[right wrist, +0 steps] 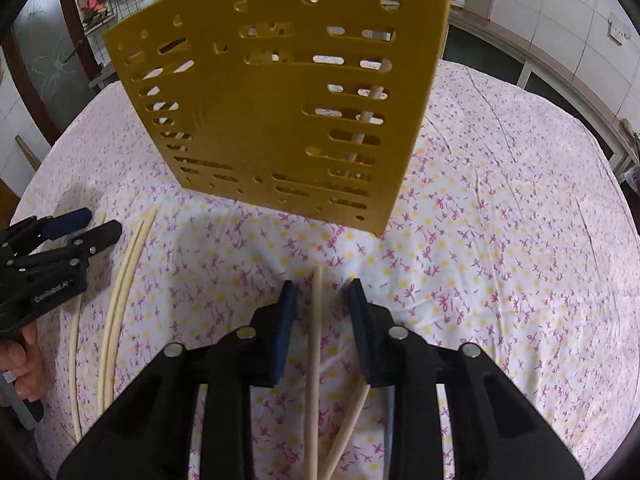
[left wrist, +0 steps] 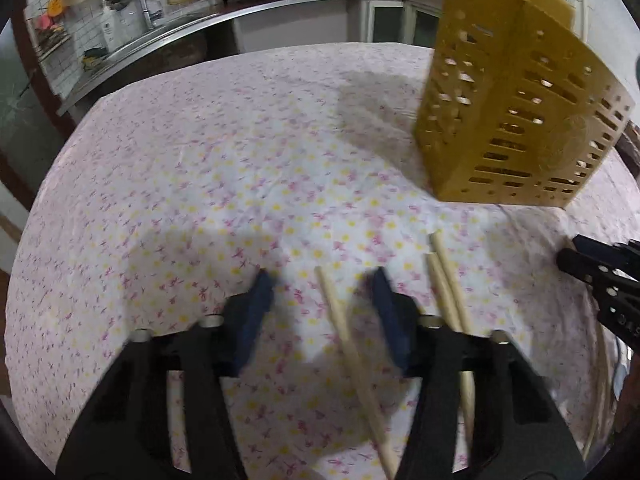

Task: Organize utensils
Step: 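Grasp another chopstick with the left gripper while the right gripper grasps one, then carry both held chopsticks up above the yellow utensil holder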

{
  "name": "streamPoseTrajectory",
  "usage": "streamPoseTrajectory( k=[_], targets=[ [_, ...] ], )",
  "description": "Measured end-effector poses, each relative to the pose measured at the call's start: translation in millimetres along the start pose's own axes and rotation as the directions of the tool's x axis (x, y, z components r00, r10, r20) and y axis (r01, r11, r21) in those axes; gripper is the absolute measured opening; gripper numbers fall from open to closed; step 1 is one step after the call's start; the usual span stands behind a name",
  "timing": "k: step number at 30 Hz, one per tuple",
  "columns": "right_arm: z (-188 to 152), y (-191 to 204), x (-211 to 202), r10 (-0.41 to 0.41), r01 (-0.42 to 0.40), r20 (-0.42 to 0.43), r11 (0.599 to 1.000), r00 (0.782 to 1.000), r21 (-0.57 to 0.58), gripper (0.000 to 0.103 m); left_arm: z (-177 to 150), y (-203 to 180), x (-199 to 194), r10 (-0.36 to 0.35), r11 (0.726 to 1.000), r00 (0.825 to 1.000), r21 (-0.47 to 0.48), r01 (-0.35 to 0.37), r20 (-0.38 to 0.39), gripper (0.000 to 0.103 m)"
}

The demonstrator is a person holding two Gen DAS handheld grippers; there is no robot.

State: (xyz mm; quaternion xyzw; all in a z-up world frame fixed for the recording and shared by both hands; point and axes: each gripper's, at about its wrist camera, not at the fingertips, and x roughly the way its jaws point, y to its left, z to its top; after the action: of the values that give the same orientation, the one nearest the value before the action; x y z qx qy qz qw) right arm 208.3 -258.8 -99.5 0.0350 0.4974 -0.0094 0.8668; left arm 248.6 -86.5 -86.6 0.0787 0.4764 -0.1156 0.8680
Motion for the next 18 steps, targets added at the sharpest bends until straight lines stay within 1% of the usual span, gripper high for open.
streamPoseTrajectory(
  k=[1,2,3,5,7,9,12,15,18],
  targets=[
    [2,-4,0,-0.001,0.001,-0.003,1.000,1.000,0.001,0.011,1,-2,-1,-0.006,1.000,1.000,0.013,0.006,-0.001,0.021],
    [3,-7,-1,0.001,-0.001,-0.007,1.000,1.000,0.001,0.008,1,-4,-2,-0.008,1.000,1.000,0.022,0.008,-0.002,0.017],
    [5,-10,-2,0.002,-0.002,-0.010,1.000,1.000,0.000,0.007,1,-6,-3,-0.010,1.000,1.000,0.027,0.010,-0.003,0.009],
    [6,-10,-2,0.002,-0.002,-0.014,1.000,1.000,-0.003,0.006,-1,-6,-4,-0.011,1.000,1.000,0.030,0.011,-0.003,0.008],
    [7,-12,-4,0.008,-0.008,-0.014,1.000,1.000,0.004,0.006,-1,-4,-5,-0.020,1.000,1.000,0.016,0.020,-0.006,0.004],
    [8,-15,-8,0.014,-0.014,-0.006,1.000,1.000,0.009,0.006,-1,0,-9,-0.035,0.999,0.999,0.001,0.035,-0.006,0.003],
    [8,-19,-22,0.028,-0.028,0.027,1.000,0.999,0.011,0.006,0,7,-19,-0.045,0.999,0.999,-0.014,0.045,0.009,0.003],
    [10,-20,-35,0.036,-0.037,0.062,0.999,0.997,0.008,0.006,0,7,-34,-0.045,0.999,0.998,-0.017,0.045,0.048,0.004],
    [11,-22,-47,0.044,-0.045,0.093,0.999,0.995,0.010,0.006,0,8,-43,-0.045,0.999,0.997,-0.021,0.047,0.065,0.003]
  ],
)
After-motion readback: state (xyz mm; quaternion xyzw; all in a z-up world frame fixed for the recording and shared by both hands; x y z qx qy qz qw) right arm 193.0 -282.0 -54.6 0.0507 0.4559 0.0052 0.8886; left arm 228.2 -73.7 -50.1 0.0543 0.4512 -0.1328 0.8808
